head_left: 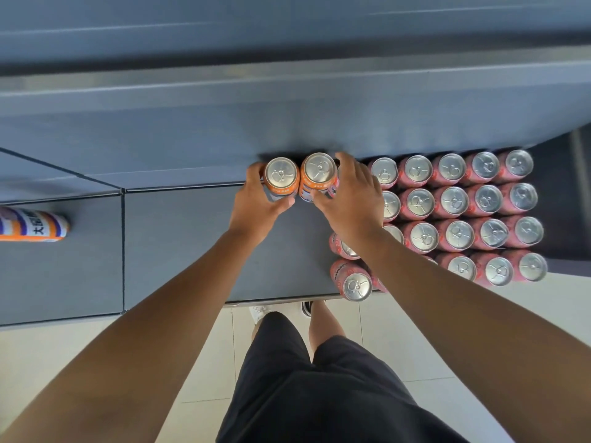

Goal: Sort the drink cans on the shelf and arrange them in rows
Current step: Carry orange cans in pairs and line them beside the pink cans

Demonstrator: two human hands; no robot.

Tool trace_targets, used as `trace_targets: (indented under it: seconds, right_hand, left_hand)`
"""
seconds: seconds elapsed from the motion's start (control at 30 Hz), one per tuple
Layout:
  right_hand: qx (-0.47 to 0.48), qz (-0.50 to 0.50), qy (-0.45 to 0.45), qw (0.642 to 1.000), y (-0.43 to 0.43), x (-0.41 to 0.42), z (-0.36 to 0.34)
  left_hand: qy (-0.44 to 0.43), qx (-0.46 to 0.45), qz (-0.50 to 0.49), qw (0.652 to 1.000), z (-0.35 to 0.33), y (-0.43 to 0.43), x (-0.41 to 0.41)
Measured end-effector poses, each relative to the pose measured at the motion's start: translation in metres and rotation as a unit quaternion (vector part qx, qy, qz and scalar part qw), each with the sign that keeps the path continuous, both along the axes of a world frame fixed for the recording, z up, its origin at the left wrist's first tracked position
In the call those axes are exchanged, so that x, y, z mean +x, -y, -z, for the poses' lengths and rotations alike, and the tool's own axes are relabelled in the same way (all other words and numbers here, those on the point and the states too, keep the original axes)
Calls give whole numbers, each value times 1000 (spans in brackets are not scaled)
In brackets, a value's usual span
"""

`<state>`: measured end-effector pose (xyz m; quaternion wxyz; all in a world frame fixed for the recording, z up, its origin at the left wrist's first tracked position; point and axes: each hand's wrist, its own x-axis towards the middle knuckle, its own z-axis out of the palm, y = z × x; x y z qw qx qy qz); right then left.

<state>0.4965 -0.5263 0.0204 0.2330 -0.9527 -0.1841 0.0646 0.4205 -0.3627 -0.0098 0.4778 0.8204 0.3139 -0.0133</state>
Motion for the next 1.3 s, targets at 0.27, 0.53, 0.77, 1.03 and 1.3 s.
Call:
trace_targets:
  seconds: [0.27,0.53,0.77,1.03,1.3]
  right_hand:
    - [-13,-125,87,988,0,-14,-36]
    - [-7,-264,112,958,-7,-13,-80]
    - [-50,-385,114,914,-46,-34,-107]
    - [-72,-423,111,897,-101,-116,-134]
    - [-98,-446,107,883,-169,-252,-145]
  left_hand:
    - [-48,203,136,969,-57,-9,-29]
    - [26,408,200,890,-102,-18,-72]
    - [0,458,144,877,-132,-37,-122]
    - [-60,461,61,883,-149,-71,-219]
    - [-79,461,-17,884,-155,-110,-372]
